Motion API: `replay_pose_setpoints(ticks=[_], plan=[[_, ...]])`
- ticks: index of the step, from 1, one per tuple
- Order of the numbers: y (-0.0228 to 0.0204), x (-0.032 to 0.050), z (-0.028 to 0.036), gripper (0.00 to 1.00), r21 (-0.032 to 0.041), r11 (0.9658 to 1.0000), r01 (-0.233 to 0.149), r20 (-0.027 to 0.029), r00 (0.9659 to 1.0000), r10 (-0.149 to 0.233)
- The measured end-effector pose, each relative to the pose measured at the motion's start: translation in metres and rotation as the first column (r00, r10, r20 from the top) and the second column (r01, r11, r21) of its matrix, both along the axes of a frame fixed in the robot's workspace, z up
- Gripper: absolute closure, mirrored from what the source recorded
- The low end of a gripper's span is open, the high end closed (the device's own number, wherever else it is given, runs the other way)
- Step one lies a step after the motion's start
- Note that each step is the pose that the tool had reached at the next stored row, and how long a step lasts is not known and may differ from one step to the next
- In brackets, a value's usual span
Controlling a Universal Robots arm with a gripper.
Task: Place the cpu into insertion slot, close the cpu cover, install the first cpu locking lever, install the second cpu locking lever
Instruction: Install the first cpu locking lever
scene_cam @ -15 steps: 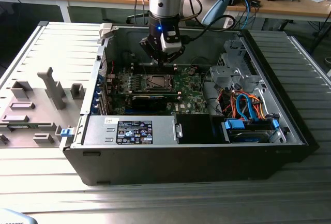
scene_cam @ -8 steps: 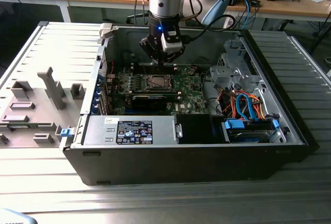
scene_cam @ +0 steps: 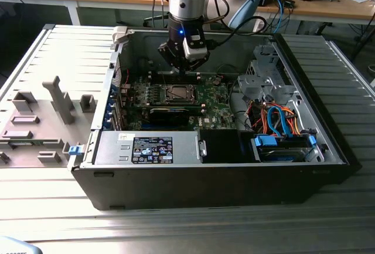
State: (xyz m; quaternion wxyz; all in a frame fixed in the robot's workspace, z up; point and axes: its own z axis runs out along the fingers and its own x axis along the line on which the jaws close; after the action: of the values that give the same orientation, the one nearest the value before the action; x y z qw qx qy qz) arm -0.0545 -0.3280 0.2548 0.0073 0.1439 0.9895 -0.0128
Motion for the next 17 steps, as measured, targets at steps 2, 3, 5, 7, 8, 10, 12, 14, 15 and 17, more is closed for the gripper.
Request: replay_pose_setpoints(ticks=[2, 3, 5, 7, 8, 10, 12, 14, 15, 17], plan=[[0.0, 0.0, 0.0, 0.89, 0.0, 1.0, -0.005, 0.0, 1.0, 0.005], [0.0, 0.0, 0.0, 0.89, 0.0, 1.0, -0.008, 0.0, 1.0, 0.008], [0.0, 0.0, 0.0, 0.89, 0.0, 0.9999, -0.013, 0.0, 0.9999, 0.013], [0.0, 0.0, 0.0, 0.89, 0.0, 0.9998, -0.018, 0.0, 0.9998, 0.018], [0.0, 0.0, 0.0, 0.89, 0.0, 0.9998, -0.021, 0.0, 0.9998, 0.021], [0.0, 0.0, 0.0, 0.89, 0.0, 0.9997, -0.025, 0.0, 0.9997, 0.025], [0.0, 0.0, 0.0, 0.89, 0.0, 0.9995, -0.031, 0.0, 0.9995, 0.031], [0.0, 0.0, 0.0, 0.89, 0.0, 0.9994, -0.035, 0.0, 0.9994, 0.035], [0.0, 0.0, 0.0, 0.89, 0.0, 0.9992, -0.039, 0.0, 0.9992, 0.039], [0.0, 0.0, 0.0, 0.89, 0.0, 0.999, -0.044, 0.0, 0.999, 0.044]])
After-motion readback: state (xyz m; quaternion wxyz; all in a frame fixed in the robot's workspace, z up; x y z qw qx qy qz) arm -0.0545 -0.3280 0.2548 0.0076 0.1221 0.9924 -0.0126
